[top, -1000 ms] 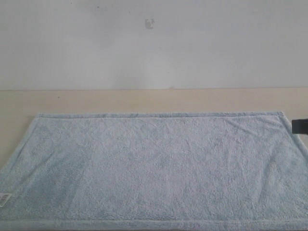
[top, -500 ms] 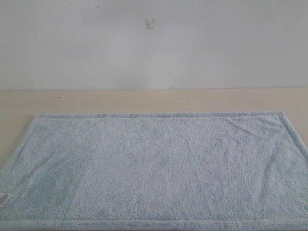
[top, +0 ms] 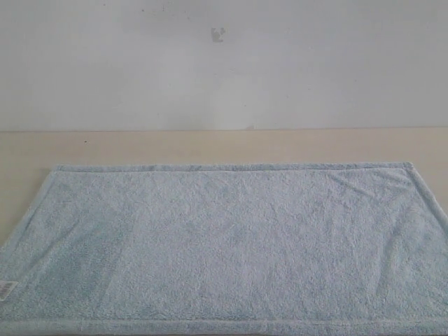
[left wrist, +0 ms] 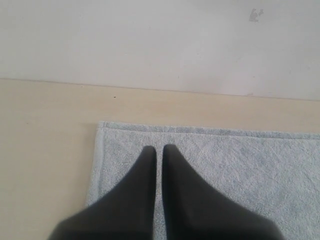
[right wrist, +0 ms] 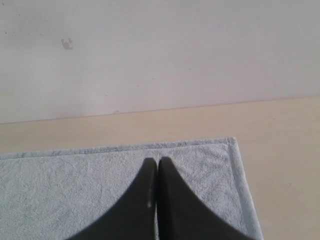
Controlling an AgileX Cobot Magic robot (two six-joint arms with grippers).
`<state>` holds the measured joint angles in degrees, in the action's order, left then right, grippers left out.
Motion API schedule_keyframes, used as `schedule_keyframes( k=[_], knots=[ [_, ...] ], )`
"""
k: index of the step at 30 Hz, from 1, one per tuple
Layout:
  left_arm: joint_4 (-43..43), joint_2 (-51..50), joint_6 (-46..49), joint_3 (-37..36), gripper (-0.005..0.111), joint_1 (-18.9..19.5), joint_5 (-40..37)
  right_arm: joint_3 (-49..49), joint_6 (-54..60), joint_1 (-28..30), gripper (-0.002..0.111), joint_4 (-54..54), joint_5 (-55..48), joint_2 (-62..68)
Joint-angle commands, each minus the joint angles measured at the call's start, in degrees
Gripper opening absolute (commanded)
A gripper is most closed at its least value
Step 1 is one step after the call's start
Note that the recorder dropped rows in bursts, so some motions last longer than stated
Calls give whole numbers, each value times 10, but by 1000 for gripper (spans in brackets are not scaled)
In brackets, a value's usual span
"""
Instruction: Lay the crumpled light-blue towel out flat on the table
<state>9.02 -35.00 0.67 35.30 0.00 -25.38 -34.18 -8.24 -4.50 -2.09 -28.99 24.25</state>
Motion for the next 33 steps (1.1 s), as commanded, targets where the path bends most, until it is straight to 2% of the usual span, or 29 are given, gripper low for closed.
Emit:
schedule_keyframes(
  k=[1, 23, 26, 30, 33],
  knots=[
    [6, 1, 3, 4, 4, -1, 1, 2, -2, 0, 0, -2, 1, -3],
    [6, 1, 3, 4, 4, -1, 1, 14, 0, 0, 0, 2, 9, -11],
    [6, 1, 3, 4, 4, -1, 1, 55, 9, 0, 0, -2, 66, -44],
    [6, 1, 3, 4, 4, -1, 1, 162, -4, 0, 0, -6, 200, -115],
    [6, 1, 3, 4, 4, -1, 1, 215, -7, 0, 0, -1, 226, -166]
  ],
)
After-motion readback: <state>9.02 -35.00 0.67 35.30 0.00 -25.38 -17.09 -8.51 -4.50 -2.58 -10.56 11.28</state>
